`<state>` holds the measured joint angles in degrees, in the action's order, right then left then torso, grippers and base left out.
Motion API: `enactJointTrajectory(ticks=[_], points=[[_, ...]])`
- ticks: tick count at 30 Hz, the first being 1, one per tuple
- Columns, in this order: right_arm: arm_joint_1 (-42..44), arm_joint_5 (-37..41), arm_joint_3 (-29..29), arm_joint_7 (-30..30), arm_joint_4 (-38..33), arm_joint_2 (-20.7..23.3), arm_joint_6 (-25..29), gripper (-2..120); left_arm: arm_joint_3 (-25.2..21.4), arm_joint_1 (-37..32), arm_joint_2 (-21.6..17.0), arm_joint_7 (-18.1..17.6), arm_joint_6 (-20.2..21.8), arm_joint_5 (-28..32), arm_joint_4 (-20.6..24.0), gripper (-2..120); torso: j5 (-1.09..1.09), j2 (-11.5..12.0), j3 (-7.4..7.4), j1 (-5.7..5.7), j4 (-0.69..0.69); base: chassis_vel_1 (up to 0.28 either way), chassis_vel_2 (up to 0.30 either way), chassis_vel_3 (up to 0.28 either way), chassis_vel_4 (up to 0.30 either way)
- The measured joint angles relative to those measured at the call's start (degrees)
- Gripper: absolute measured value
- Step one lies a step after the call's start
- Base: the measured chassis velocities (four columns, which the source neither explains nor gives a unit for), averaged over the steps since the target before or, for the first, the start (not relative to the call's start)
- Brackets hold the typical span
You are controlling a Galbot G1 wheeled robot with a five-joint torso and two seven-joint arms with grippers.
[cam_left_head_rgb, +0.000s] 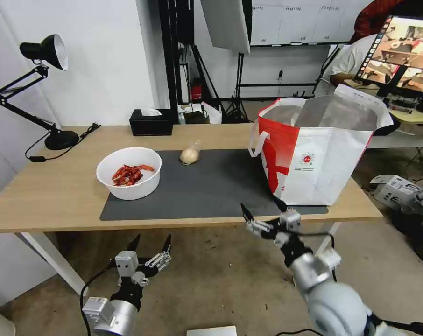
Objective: Pick up the trash from the table and place it into the takeout bag.
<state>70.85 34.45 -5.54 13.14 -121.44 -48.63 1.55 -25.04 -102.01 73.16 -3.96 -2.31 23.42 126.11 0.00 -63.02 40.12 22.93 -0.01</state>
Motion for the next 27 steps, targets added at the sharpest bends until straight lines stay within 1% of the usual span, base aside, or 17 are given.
enactJointTrajectory(ticks=[2, 3, 6, 7, 10, 11, 14, 15, 16, 18, 19, 22, 23, 26, 27], points=[[-6.34, 2.35, 3.34, 0.66, 2.71, 0.24, -0.8, 100, 0.12, 0.12, 0.08, -0.01, 0.03, 0.0, -0.14, 100, 0.0, 0.0, 0.0, 0.0, 0.0, 0.0, 0.0, 0.0, 0.0], [-6.34, 2.35, 3.34, 0.66, 2.71, 0.24, -0.8, 100, 0.12, 0.12, 0.08, -0.01, 0.03, 0.0, -0.14, 100, 0.0, 0.0, 0.0, 0.0, 0.0, 0.0, 0.0, 0.0, 0.0], [-17.16, 6.01, 9.78, 1.7, 8.25, -0.71, -1.76, 100, -0.05, 0.13, 0.07, -0.02, 0.07, 0.0, -0.23, 100, -0.01, 0.0, 0.0, 0.0, 0.01, 0.0, 0.0, 0.0, 0.0], [-17.16, 6.01, 9.78, 1.7, 8.25, -0.71, -1.76, 100, -0.05, 0.13, 0.07, -0.02, 0.07, 0.0, -0.23, 100, -0.01, 0.0, 0.0, 0.0, 0.01, 0.0, 0.0, 0.0, 0.0], [-26.46, 8.71, 15.91, 2.76, 14.75, -3.73, -2.37, 100, -0.43, 0.07, 0.0, -0.03, 0.08, 0.12, -0.38, 100, 0.0, 0.0, 0.0, 0.0, 0.01, 0.0, 0.0, 0.0, 0.0], [-26.46, 8.71, 15.91, 2.76, 14.75, -3.73, -2.37, 100, -0.43, 0.07, 0.0, -0.03, 0.08, 0.12, -0.38, 100, 0.0, 0.0, 0.0, 0.0, 0.01, 0.0, 0.0, 0.0, 0.0], [-34.93, 9.87, 20.53, 3.29, 21.82, -7.97, -2.6, 100, -0.59, 0.06, 0.1, -0.04, 0.09, 0.19, -0.65, 100, -0.02, 0.0, 0.0, 0.0, 0.01, 0.0, 0.0, 0.0, 0.0], [-34.93, 9.87, 20.53, 3.29, 21.82, -7.97, -2.6, 100, -0.59, 0.06, 0.1, -0.04, 0.09, 0.19, -0.65, 100, -0.02, 0.0, 0.0, 0.0, 0.01, 0.0, 0.0, 0.0, 0.0], [-36.48, 9.95, 21.4, 3.35, 23.43, -8.95, -2.62, 100, -0.6, 0.06, 0.16, -0.03, 0.09, 0.2, -0.75, 100, 0.0, 0.0, 0.0, 0.0, 0.01, 0.0, 0.0, 0.0, 0.0], [-41.11, 10.38, 24.09, 3.36, 28.78, -12.36, -2.63, 100, -0.71, 0.06, 0.34, -0.04, 0.09, 0.22, -0.98, 100, -0.01, 0.0, 0.0, 0.0, 0.01, 0.0, 0.0, 0.0, 0.0], [-41.11, 10.38, 24.09, 3.36, 28.78, -12.36, -2.63, 100, -0.71, 0.06, 0.34, -0.04, 0.09, 0.22, -0.98, 100, -0.01, 0.0, 0.0, 0.0, 0.01, 0.0, 0.0, 0.0, 0.0], [-46.28, 11.1, 27.23, 3.32, 36.29, -16.94, -2.76, 100, -0.92, 0.07, 0.39, -0.04, 0.04, 0.56, -1.26, 100, -0.02, 0.01, 0.0, 0.0, 0.01, 0.0, 0.0, 0.0, 0.0], [-46.28, 11.1, 27.23, 3.32, 36.29, -16.94, -2.76, 100, -0.92, 0.07, 0.39, -0.04, 0.04, 0.56, -1.26, 100, -0.02, 0.01, 0.0, 0.0, 0.01, 0.0, 0.0, 0.0, 0.0], [-50.13, 11.66, 28.46, 3.22, 44.39, -21.27, -2.89, 100, -1.06, 0.27, 0.24, -0.04, 0.02, 1.08, -1.61, 100, -0.02, 0.01, 0.0, 0.0, 0.01, 0.0, 0.0, 0.0, 0.0], [-50.13, 11.66, 28.46, 3.22, 44.39, -21.27, -2.89, 100, -1.06, 0.27, 0.24, -0.04, 0.02, 1.08, -1.61, 100, -0.02, 0.01, 0.0, 0.0, 0.01, 0.0, 0.0, 0.0, 0.0]])
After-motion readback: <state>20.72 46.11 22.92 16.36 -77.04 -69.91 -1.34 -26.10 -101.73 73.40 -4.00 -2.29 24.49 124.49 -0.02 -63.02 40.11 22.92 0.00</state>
